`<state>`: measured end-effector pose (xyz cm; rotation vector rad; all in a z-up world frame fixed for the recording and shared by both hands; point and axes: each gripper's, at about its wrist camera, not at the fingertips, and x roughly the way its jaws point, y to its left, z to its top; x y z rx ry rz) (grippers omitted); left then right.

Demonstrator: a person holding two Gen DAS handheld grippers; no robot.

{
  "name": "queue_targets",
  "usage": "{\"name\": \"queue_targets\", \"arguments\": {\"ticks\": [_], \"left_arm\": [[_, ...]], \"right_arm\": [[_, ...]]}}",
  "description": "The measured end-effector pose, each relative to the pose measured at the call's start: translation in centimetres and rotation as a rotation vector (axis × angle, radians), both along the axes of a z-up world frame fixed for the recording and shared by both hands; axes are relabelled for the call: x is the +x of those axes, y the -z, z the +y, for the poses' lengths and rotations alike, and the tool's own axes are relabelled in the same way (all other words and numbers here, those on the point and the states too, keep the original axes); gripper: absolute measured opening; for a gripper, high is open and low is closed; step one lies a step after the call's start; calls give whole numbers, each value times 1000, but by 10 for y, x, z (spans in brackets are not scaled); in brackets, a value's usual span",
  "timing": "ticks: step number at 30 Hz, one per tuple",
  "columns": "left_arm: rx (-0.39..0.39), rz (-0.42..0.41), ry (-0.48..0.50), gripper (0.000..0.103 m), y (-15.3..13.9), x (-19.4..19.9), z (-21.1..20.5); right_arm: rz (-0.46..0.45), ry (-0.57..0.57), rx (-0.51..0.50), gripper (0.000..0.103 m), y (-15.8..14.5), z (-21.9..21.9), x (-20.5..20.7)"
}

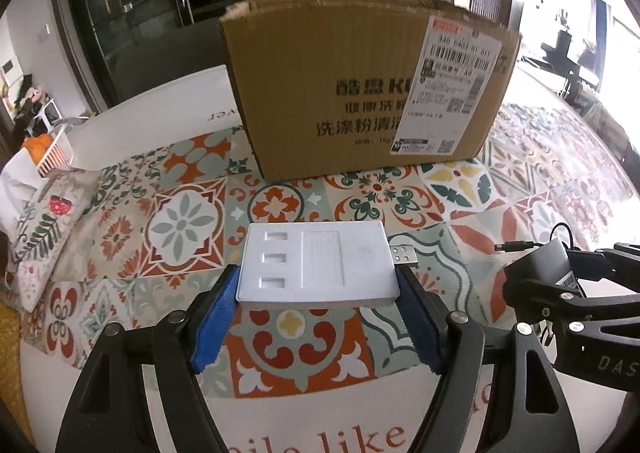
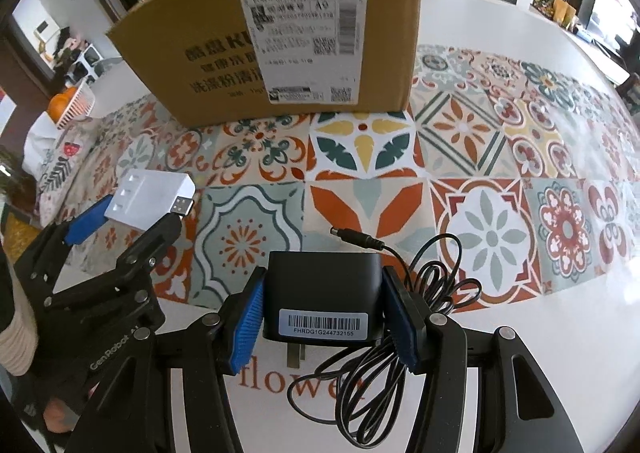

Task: Organize rigid objects
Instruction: 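Carry the white power bank and black charger over the box with both tools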

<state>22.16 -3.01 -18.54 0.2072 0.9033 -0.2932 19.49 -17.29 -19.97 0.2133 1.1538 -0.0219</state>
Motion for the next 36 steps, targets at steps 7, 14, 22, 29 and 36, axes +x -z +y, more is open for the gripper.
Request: {"name": "queue_targets", "arguments": {"ticks": [7, 14, 22, 29, 36], "left_arm": [[-30, -22, -39, 76, -29, -7, 6], [-52, -50, -77, 76, -61, -17, 10], [-61, -97, -112, 76, -97, -23, 14], [-73, -139, -115, 76, -125, -22, 13], [-81, -183, -107, 76, -149, -15, 8]], "right_arm": [[-49, -19, -7, 56, -27, 2, -5], [-107, -35, -11, 56, -57, 2, -8], [-185, -61, -10, 56, -90, 2, -9], [-269, -72, -27, 56, -123, 1, -8], [-337, -70, -32, 56, -148, -3, -1]]}}
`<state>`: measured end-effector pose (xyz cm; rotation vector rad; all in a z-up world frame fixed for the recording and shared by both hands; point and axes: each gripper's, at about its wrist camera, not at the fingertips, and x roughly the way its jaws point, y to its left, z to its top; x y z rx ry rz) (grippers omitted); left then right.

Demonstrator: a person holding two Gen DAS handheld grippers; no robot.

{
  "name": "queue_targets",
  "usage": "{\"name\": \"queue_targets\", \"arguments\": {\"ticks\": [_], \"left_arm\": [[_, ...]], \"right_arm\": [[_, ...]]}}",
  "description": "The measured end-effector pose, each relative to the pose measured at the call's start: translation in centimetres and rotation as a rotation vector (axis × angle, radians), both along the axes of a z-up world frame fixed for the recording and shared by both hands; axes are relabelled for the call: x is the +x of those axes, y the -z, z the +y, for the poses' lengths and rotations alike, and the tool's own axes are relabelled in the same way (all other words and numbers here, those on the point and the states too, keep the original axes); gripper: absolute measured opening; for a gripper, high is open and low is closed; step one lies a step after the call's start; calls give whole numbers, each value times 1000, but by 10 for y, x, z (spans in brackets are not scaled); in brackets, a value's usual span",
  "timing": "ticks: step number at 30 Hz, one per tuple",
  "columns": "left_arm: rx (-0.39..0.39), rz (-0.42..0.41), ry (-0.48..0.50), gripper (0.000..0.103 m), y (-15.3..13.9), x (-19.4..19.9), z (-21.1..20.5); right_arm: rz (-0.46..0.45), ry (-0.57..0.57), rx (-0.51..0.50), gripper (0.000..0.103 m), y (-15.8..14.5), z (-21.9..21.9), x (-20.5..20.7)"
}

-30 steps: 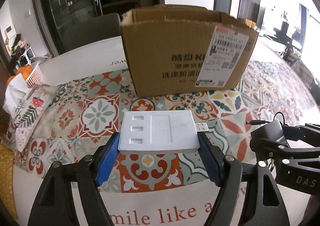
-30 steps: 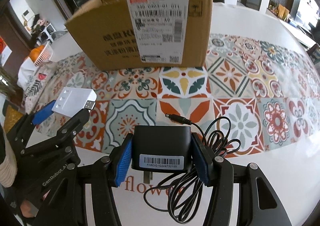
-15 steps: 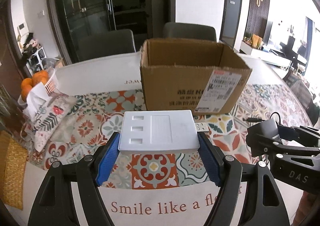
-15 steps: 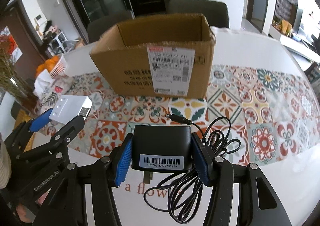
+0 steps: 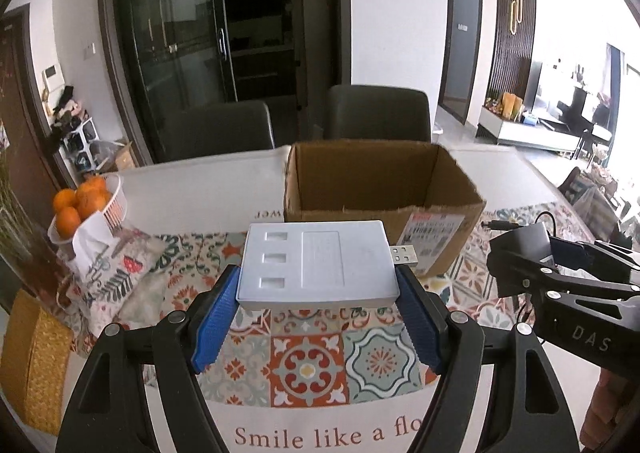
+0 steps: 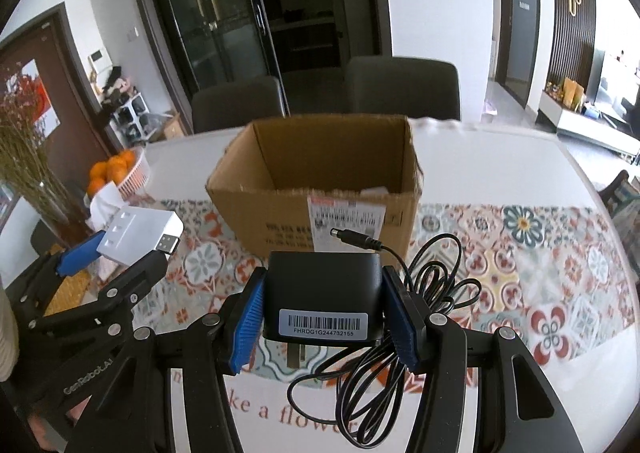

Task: Organize rigid objects
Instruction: 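Carry the white power bank and black charger over the box with both tools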

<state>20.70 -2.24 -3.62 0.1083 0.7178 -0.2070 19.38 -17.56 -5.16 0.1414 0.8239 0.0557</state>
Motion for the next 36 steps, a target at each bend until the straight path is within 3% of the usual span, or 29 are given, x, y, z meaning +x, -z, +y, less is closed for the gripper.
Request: {"name": "queue_targets", "arguments": {"ticks": [18, 24, 36], "left_arm": [[-68, -58, 60, 76, -43, 63, -12], [-49, -57, 58, 76, -46, 90, -16], [-57, 59, 84, 76, -30, 147, -29]], "right_arm": [[-120, -23, 10, 56, -46, -12, 57], [-132, -32, -9, 56, -53, -12, 83], [-82, -52, -3, 56, -48, -20, 136]]}}
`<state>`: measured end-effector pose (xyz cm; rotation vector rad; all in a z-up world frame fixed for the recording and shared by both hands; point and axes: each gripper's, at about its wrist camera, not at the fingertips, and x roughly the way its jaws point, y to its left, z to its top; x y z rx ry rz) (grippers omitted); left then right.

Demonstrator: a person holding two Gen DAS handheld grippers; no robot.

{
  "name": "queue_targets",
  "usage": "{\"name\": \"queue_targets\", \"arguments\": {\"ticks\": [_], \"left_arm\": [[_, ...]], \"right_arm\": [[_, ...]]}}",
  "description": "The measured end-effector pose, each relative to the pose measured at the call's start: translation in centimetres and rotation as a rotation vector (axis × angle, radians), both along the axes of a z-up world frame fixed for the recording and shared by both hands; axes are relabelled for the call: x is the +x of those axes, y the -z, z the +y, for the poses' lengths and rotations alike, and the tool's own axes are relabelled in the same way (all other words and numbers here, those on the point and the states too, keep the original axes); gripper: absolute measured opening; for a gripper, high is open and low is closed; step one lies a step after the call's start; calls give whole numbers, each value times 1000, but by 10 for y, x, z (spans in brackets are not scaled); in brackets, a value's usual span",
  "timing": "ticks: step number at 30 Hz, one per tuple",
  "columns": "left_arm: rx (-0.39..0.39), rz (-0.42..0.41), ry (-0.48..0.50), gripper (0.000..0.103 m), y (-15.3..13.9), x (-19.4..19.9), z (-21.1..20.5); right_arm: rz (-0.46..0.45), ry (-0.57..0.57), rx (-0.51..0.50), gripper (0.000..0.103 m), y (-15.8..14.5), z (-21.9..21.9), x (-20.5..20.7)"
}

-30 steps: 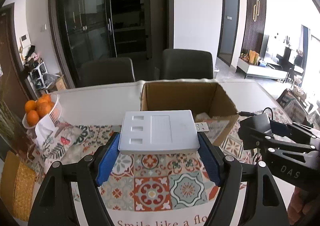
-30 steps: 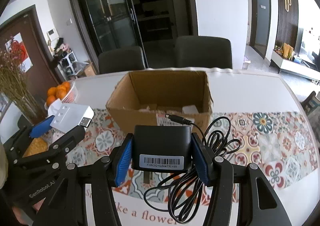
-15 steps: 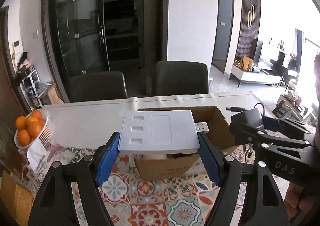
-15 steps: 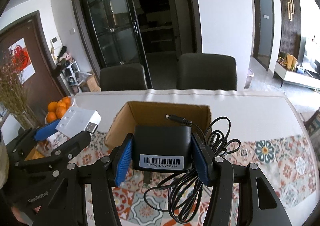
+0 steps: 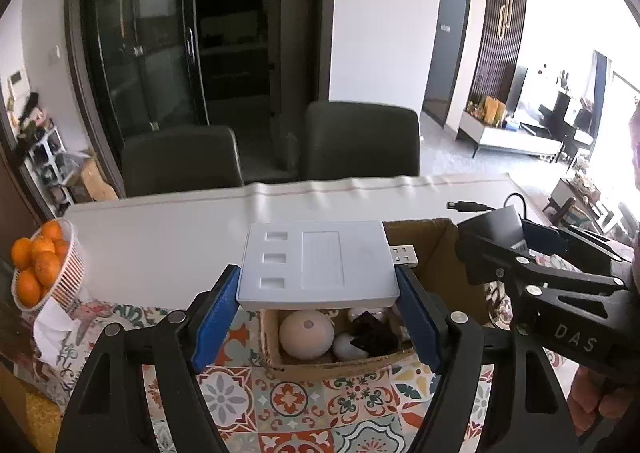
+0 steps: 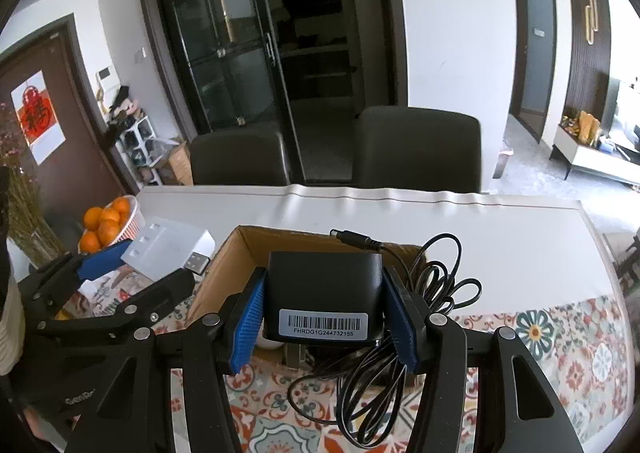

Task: Organize rigid objects
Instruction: 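Carry the white power bank and black charger over the box with both tools, then open both grippers to drop the power bank and charger into the box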

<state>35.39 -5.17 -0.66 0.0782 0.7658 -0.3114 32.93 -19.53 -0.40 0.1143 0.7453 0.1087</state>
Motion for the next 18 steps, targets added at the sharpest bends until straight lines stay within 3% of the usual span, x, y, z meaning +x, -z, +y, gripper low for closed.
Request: {"name": "queue_targets", "arguments": {"ticks": [8, 18], "left_arm": [[31, 145, -12, 76, 32, 35, -7], [58, 260, -28, 76, 69, 51, -9]], "right_arm": [[117, -27, 36, 56, 29, -10, 44], [210, -35, 40, 56, 68, -13, 63]]}}
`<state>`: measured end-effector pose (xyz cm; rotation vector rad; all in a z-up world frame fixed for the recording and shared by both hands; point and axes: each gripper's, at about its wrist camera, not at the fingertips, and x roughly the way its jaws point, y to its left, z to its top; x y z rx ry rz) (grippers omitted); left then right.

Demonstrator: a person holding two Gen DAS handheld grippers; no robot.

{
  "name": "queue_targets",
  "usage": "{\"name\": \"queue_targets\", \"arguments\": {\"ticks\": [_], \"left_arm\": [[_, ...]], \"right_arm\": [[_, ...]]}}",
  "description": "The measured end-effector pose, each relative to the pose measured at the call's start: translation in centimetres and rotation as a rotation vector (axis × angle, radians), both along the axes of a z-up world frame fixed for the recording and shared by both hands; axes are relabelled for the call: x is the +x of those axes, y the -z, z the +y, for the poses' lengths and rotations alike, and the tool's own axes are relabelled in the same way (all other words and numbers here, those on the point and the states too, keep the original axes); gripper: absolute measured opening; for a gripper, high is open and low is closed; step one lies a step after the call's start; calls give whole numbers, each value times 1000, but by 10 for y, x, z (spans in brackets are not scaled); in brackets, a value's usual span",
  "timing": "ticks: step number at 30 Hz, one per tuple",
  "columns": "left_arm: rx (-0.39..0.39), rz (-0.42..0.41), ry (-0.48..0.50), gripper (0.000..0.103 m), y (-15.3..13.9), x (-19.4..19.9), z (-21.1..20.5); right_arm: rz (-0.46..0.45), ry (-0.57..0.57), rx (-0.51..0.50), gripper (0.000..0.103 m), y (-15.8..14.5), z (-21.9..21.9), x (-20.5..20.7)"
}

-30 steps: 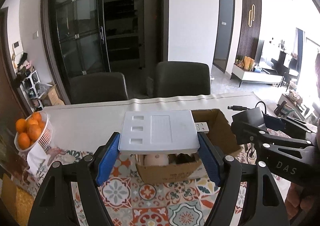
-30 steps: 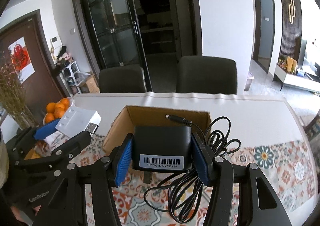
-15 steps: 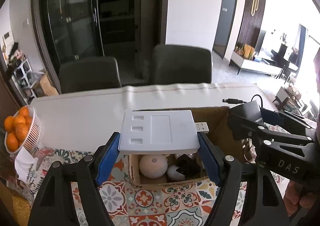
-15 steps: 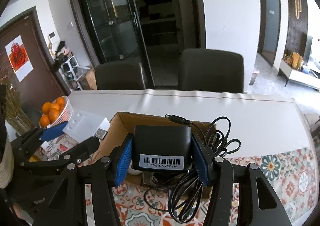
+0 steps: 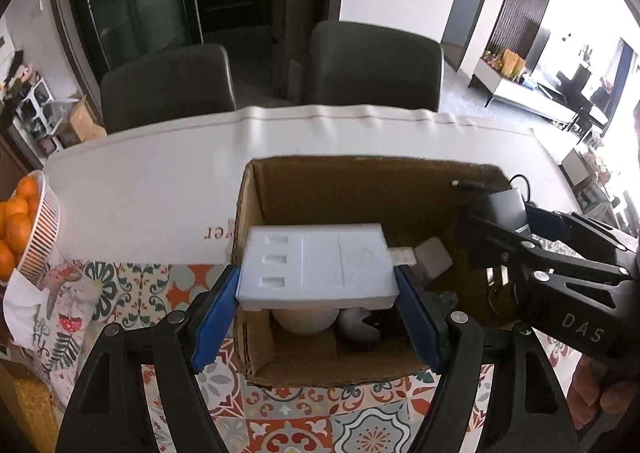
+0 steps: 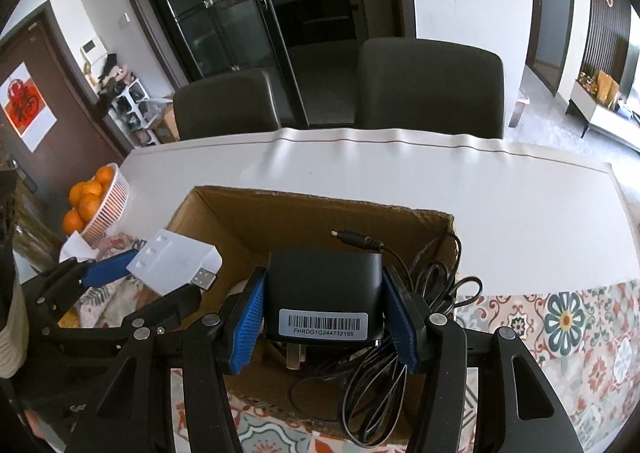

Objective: Organize rigid objects

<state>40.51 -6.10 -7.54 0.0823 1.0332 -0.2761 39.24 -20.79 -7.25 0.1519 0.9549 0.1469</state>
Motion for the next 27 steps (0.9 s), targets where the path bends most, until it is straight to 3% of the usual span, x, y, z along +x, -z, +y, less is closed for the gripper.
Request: {"name": "queue_targets", "arguments": {"ticks": [8, 11, 15, 27], "left_arm": [[41, -14, -67, 85, -1, -9, 13], [59, -50, -114, 89, -9, -17, 21], [64, -109, -170, 97, -25, -35, 30], [74, -301, -205, 103, -82, -117, 41]], "right_arm": [[10, -10, -30, 56, 6, 6, 4], [-2, -6, -50, 64, 0, 10, 1], [-27, 32, -74, 68, -10, 10, -13], [-186, 160, -172, 85, -74, 9, -109]]}}
